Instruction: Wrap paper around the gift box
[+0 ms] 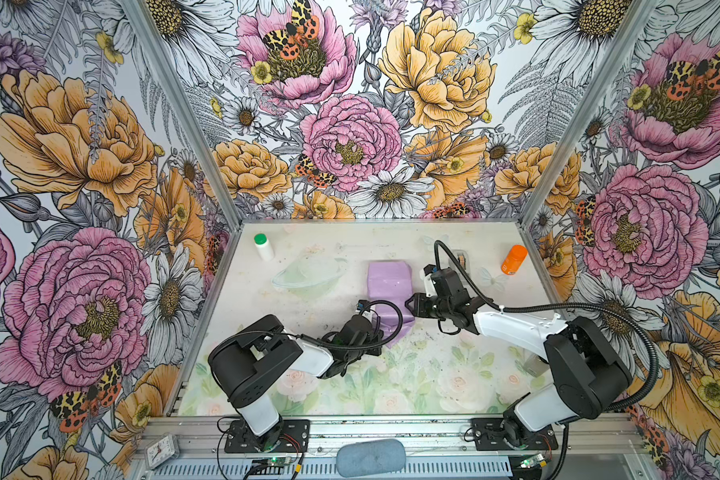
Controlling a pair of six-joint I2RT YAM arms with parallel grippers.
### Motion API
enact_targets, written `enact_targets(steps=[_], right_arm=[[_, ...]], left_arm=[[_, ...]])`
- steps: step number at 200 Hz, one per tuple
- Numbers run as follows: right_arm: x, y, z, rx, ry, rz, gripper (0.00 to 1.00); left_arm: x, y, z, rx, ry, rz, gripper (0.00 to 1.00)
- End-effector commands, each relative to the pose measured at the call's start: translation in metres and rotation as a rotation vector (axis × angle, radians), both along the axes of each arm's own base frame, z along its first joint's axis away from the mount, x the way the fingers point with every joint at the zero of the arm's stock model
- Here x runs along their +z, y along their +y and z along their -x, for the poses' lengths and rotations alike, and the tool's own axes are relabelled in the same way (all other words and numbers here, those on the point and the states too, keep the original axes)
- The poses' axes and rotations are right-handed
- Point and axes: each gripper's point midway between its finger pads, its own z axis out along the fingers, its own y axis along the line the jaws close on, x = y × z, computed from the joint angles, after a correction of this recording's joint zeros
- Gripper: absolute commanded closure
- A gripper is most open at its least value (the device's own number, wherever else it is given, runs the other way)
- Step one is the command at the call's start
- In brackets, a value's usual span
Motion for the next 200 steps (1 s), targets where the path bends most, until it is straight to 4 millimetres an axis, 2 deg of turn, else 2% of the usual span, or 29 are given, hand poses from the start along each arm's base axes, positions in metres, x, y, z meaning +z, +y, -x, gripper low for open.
enact_targets(steps=[1,91,132,153,169,188,200], right_arm=[[-0.021,-0.016,0.016,-0.007,0.068,0.070,0.61],[-0.018,-0.015,0.015,-0.008,0.060,0.066,0.61],[-0.019,-0.014,0.014,-0.003,0.065,0.063,0.61],[-0.014,-0.011,0.013,0.001,0.058,0.054,0.61],[-0.006,-0.009,0.011,0.005,0.043,0.038,0.58],[0.007,-0.007,0.010,0.008,0.020,0.016,0.53],[0.016,-0.007,0.010,0.011,0.006,0.009,0.50]], left_arm=[[-0.026,0.003,0.027,-0.086,0.107,-0.082,0.91],[-0.046,-0.003,0.061,-0.170,0.212,-0.110,0.94],[-0.046,0.000,0.074,-0.169,0.232,-0.104,0.95],[-0.029,-0.001,0.071,-0.155,0.197,-0.091,0.91],[-0.005,-0.002,0.061,-0.137,0.140,-0.085,0.84],[0.031,0.001,0.047,-0.105,0.054,-0.098,0.73],[0.056,0.005,0.038,-0.075,0.002,-0.100,0.60]])
